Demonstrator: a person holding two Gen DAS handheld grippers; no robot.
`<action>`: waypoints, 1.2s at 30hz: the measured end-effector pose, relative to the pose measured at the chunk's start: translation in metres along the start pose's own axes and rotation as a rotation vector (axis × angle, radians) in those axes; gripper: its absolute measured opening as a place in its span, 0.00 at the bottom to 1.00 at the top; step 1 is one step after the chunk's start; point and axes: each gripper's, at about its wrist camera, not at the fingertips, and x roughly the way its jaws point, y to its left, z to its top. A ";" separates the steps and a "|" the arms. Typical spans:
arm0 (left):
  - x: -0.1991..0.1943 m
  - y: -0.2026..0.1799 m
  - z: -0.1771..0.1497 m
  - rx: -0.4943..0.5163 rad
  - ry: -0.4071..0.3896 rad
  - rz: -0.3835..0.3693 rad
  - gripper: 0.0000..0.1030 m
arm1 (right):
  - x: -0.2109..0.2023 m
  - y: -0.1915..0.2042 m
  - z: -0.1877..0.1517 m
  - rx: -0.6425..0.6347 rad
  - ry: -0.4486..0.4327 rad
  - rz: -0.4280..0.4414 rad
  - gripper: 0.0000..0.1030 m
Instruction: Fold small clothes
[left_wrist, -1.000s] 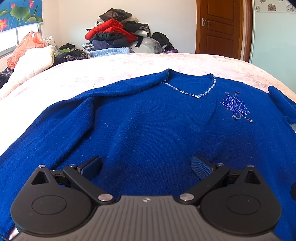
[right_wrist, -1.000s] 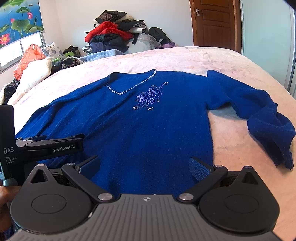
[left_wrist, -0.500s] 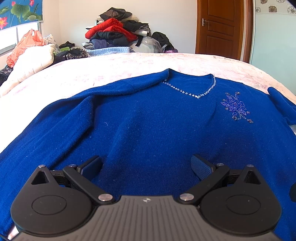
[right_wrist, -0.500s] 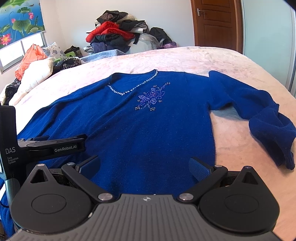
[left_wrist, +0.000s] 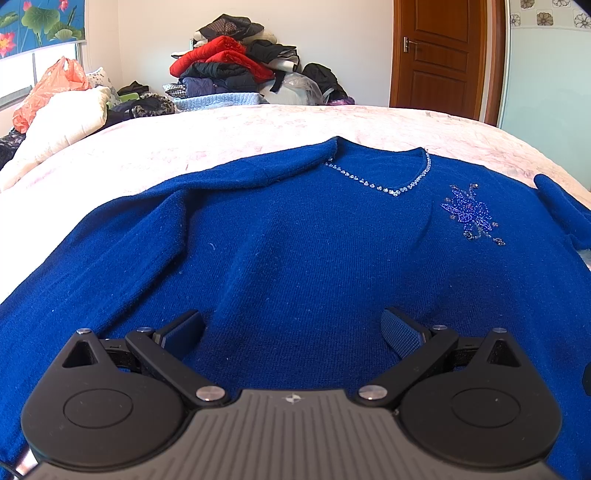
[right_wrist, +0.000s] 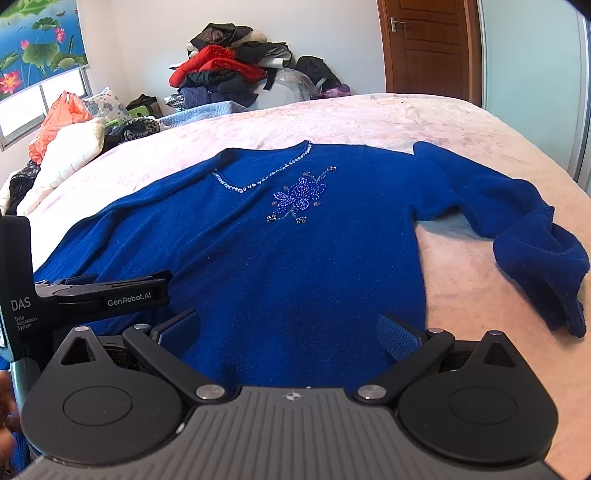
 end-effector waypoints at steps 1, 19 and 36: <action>0.000 0.000 0.000 0.001 0.000 0.001 1.00 | 0.000 0.000 0.000 -0.003 -0.002 -0.001 1.00; 0.000 0.001 0.000 0.000 0.000 0.000 1.00 | -0.002 0.007 0.000 -0.028 -0.025 -0.003 1.00; -0.037 -0.010 0.022 0.044 -0.007 -0.044 1.00 | -0.017 0.003 -0.004 -0.196 -0.112 -0.076 0.99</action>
